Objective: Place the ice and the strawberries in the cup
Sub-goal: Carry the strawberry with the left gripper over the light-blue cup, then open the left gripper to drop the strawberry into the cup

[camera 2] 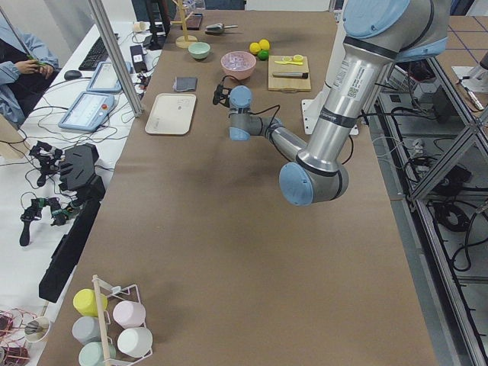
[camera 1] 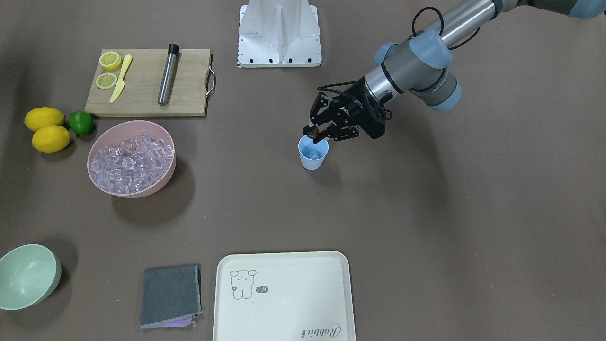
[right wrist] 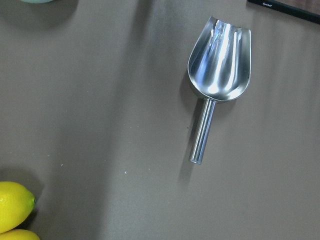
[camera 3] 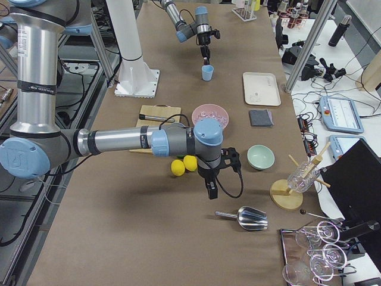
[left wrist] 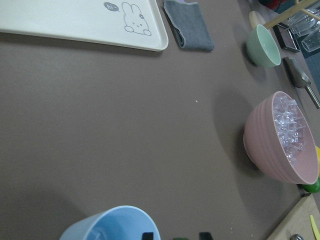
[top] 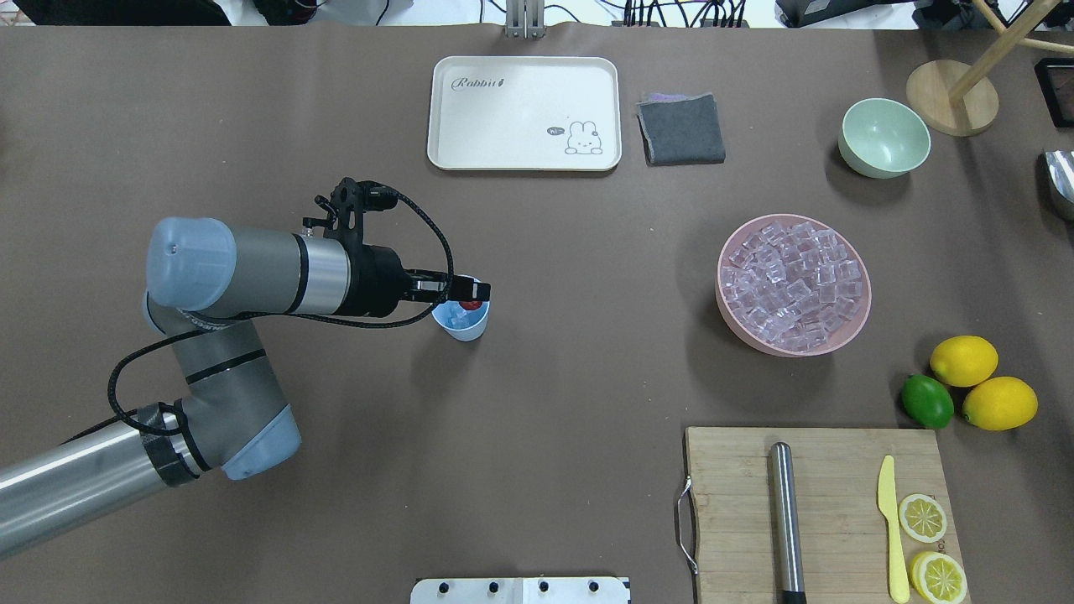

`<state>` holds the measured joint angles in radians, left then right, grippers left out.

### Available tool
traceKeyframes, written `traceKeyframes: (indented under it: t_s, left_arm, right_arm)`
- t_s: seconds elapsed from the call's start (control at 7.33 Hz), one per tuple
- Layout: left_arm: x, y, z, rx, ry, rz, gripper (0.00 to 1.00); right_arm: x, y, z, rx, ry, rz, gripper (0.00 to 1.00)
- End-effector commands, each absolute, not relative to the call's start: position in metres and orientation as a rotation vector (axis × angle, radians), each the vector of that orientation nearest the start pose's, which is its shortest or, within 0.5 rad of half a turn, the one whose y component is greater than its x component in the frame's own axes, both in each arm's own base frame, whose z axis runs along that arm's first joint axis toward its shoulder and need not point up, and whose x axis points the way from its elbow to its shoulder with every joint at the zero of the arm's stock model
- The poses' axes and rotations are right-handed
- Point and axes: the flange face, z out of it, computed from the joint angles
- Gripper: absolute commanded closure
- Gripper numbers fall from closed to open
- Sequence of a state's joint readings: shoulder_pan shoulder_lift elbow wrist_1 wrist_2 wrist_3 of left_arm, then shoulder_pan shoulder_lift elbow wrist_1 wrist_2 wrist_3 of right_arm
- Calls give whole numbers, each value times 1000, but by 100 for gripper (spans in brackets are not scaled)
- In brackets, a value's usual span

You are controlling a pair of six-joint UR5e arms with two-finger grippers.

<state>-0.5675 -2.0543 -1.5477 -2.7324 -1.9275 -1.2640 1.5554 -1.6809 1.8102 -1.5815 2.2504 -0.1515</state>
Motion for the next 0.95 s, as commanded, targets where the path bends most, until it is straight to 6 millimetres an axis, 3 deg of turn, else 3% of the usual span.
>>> traceKeyframes:
  t_s: [0.0, 0.41, 0.55, 0.68, 0.82]
  left_arm:
    - [478, -432, 265, 445, 1552, 77, 100]
    - [470, -445, 268, 461, 1537, 55, 100]
    - [470, -445, 269, 460, 1535, 54, 78]
    - [471, -445, 269, 464, 1536, 53, 3]
    - [471, -444, 269, 462, 1536, 53, 2]
  right_arm:
    - [64, -453, 598, 163, -670, -199, 0]
    - [64, -454, 598, 162, -670, -200, 0]
    - [64, -453, 600, 159, -671, -199, 0]
    - [64, -453, 600, 160, -671, -201, 0]
    - [64, -451, 600, 158, -671, -200, 0]
